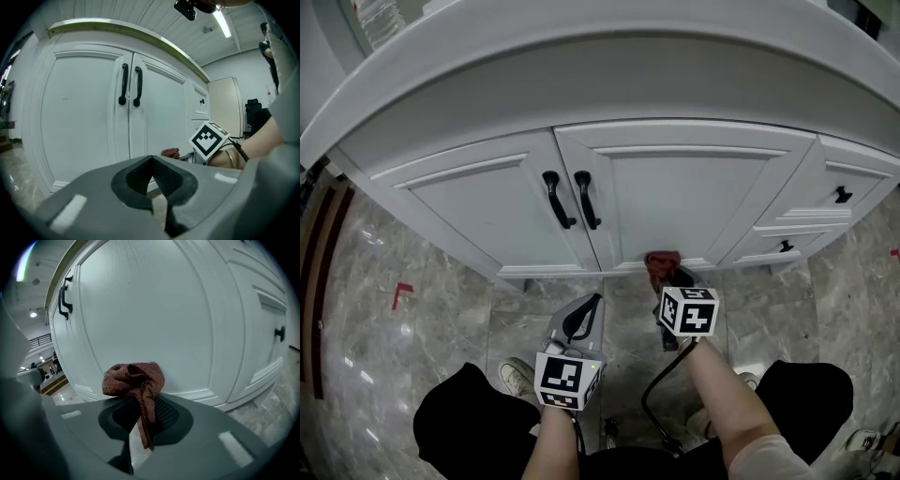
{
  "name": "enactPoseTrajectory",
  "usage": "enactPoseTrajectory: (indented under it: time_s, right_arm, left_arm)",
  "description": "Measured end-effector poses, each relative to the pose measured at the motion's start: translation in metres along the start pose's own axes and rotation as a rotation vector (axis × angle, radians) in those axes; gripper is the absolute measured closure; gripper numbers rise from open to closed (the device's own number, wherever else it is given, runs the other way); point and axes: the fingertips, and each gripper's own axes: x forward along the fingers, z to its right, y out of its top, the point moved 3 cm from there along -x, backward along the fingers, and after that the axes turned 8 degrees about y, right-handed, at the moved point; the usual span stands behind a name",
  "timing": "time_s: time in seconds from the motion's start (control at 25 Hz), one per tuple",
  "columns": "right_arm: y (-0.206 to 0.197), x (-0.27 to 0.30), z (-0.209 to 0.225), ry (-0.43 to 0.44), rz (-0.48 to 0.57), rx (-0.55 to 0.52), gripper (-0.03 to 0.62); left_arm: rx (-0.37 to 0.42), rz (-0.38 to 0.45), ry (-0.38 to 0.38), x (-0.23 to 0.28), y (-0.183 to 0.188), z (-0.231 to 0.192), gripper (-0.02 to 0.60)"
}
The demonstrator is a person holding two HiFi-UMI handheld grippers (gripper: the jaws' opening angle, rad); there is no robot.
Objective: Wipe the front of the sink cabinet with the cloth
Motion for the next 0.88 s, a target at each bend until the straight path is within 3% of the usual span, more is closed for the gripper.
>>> enactPoseTrajectory:
  time_s: [0.2, 0.4, 0.72, 0.88]
  right_arm:
    - [0.002, -0.021, 0.036, -0.078, 0.018, -0.015, 0.505]
    - [0.004, -0.047, 0.081, -0.155, 0.047, 0.038, 0.505]
    - [-0.002, -0.078, 0.125, -0.241, 0.07, 0.107, 0.505]
    - [-0.002, -0.088, 0.126, -0.248, 0.081, 0.126, 0.505]
  left_arm:
    - [0.002, 0.0, -0.04, 0.014, 0.003, 0.019, 0.581]
    - [-0.023, -0.01, -0.047, 0.022, -0.002, 0.037, 0.581]
    - [-0.016, -0.005, -0.088, 0.033, 0.001, 0.071, 0.581]
    - [-0.015, -0.02, -0.095, 0.03, 0.002, 0.075, 0.581]
